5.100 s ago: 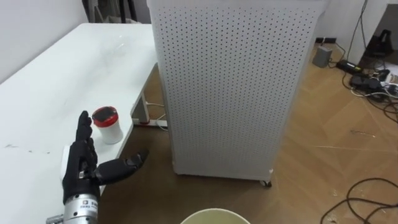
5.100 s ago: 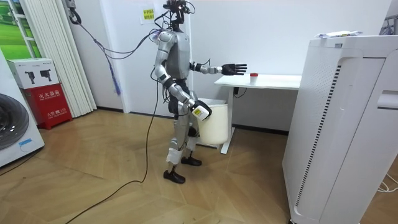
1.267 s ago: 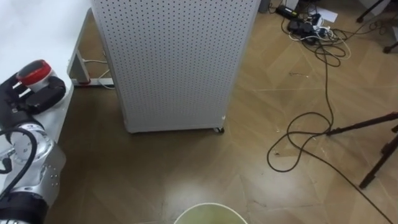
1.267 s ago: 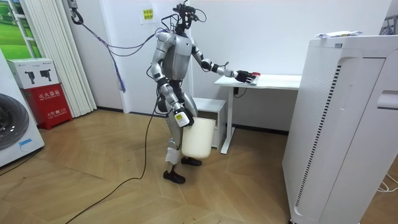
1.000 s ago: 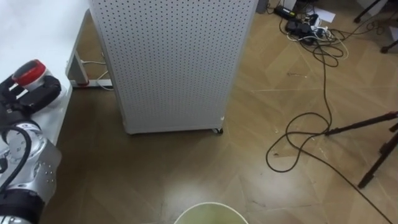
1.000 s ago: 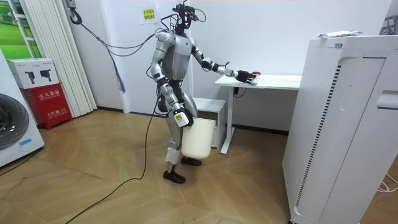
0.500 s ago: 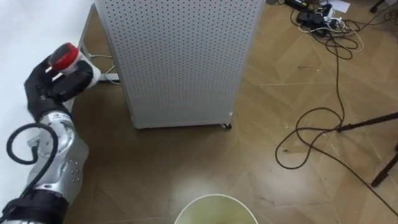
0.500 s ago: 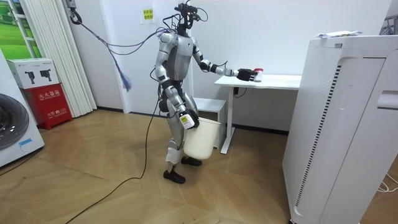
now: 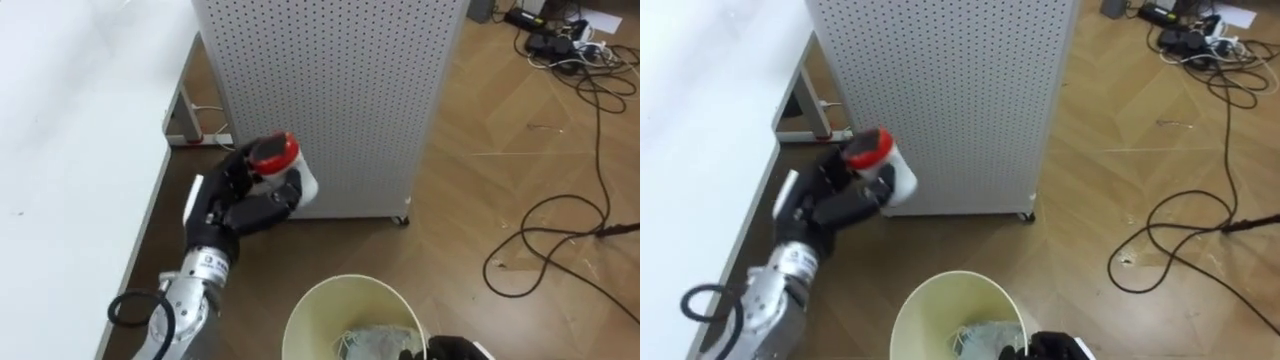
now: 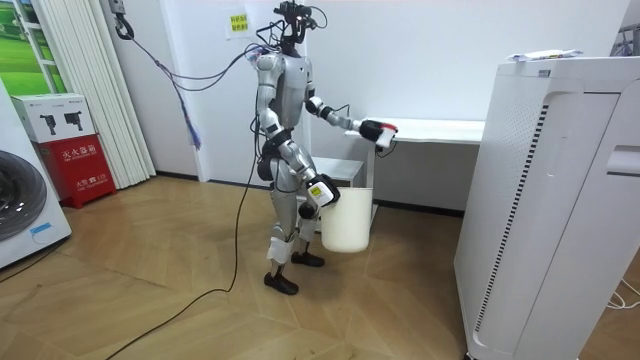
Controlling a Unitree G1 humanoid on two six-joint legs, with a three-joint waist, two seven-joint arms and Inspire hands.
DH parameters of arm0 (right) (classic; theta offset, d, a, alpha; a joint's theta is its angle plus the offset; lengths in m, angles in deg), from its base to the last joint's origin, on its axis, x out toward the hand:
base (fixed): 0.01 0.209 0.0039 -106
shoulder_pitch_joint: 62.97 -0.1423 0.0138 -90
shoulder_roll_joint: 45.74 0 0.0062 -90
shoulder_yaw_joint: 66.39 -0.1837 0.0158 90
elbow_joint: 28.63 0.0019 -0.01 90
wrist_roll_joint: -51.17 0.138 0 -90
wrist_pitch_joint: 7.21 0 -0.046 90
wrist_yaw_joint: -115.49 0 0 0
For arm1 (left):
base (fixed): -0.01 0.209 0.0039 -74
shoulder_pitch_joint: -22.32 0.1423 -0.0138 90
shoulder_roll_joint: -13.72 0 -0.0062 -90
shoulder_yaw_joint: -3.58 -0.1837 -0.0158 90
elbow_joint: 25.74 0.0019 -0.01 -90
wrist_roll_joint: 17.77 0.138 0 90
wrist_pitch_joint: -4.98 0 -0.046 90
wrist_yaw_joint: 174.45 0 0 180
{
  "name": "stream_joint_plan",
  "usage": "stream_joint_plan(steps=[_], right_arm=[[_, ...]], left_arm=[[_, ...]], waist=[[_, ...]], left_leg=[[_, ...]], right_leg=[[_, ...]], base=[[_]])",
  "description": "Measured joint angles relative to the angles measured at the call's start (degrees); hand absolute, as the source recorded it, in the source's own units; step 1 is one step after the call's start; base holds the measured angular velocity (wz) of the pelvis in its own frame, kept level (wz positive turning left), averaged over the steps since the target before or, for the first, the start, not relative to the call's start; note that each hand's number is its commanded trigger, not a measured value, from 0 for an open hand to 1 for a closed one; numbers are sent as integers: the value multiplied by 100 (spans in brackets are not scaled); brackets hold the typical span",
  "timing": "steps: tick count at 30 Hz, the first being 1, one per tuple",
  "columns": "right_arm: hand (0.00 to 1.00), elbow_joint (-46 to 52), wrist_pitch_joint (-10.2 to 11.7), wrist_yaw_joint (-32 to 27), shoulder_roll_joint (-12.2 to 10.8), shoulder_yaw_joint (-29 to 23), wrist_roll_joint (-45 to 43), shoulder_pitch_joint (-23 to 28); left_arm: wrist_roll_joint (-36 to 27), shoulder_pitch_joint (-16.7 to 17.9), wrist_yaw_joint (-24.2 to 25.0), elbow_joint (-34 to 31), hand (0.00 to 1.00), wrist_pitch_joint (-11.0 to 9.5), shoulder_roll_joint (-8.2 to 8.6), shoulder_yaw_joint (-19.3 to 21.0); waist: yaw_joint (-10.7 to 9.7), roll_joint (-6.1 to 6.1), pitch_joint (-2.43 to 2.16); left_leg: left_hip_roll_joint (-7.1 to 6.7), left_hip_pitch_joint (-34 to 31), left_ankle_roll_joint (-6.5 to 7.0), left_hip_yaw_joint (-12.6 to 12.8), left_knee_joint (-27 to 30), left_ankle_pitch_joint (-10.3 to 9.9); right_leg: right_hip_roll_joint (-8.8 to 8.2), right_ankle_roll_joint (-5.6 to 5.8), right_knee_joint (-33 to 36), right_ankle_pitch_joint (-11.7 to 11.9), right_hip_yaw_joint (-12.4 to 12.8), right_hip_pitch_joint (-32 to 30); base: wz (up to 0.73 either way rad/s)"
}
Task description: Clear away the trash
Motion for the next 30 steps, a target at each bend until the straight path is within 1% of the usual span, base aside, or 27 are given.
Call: stream_joint_plan(steps=[1,4,6,8,9,12,14,18,23,24,25,27,28,30], right_arm=[[100,0,2,-1,10,-8,4,-22],[100,-31,19,-4,31,-15,1,-140],[100,-85,43,1,37,-16,0,-248],[100,-88,65,39,74,-15,0,-286],[100,-110,82,82,102,-30,0,-305],[100,-122,114,161,120,-202,0,-375],[100,-126,114,178,145,-232,0,-424],[100,-324,115,231,158,-236,0,-640],[100,-517,115,252,155,-239,-4,-692],[100,-522,114,249,149,-239,-7,-692],[100,-522,114,244,149,-241,-12,-692],[100,-529,109,246,146,-243,-25,-689],[100,-526,108,252,143,-243,-24,-689],[100,-519,108,257,140,-244,-17,-689]], left_arm=[[-19,156,137,0,100,8,1,-67],[-14,389,398,50,100,19,32,-83],[-9,464,543,126,100,20,48,-85],[-6,486,696,224,100,20,87,-86],[-5,501,770,297,100,20,107,-89],[48,568,947,462,100,20,93,-77],[121,646,1003,499,100,20,79,-81],[260,723,1024,583,100,78,73,-103],[321,814,1116,580,100,78,66,-106],[320,837,1123,581,74,78,56,-107],[319,849,1133,582,0,79,44,-106],[318,883,1186,601,0,79,20,-102],[319,924,1247,610,0,84,5,-106],[319,971,1298,611,0,94,4,-124]], waist=[[0,-5,-3],[14,-6,-6],[42,-9,-8],[66,-9,-8],[72,-18,-14],[116,-38,-33],[117,-53,-41],[112,-65,-40],[107,-93,-31],[102,-104,-28],[102,-120,-25],[105,-147,-16],[105,-168,-22],[114,-185,-19]], left_leg=[[0,-12,-7,6,2,4],[22,-76,-18,55,1,34],[47,-111,-21,123,-2,44],[49,-149,-22,128,-16,63],[48,-160,-21,138,-30,71],[22,-274,-21,155,-100,127],[20,-383,-22,160,-90,154],[15,-636,-26,155,-42,174],[8,-715,-24,152,-35,175],[8,-739,-24,148,-42,175],[10,-778,-24,145,-42,175],[11,-788,-21,145,-40,176],[9,-783,-21,155,-41,176],[7,-784,-21,160,-38,177]], right_leg=[[1,-26,-1,-18,4,-14],[2,-49,20,-34,36,-118],[7,-54,37,-36,77,-194],[9,-55,40,-36,64,-235],[11,-56,39,-35,82,-260],[-13,-59,119,-33,97,-434],[-15,-66,158,-29,110,-569],[-84,-83,319,-36,46,-866],[-96,-87,310,-41,30,-929],[-95,-88,305,-44,29,-948],[-95,-89,312,-45,30,-983],[-94,-89,314,-45,43,-994],[-98,-88,312,-46,43,-1002],[-103,-87,314,-46,42,-1010]], base=[[0],[-7],[-15],[-4],[0],[-2],[0],[0],[0],[0],[0],[0],[0],[0]])
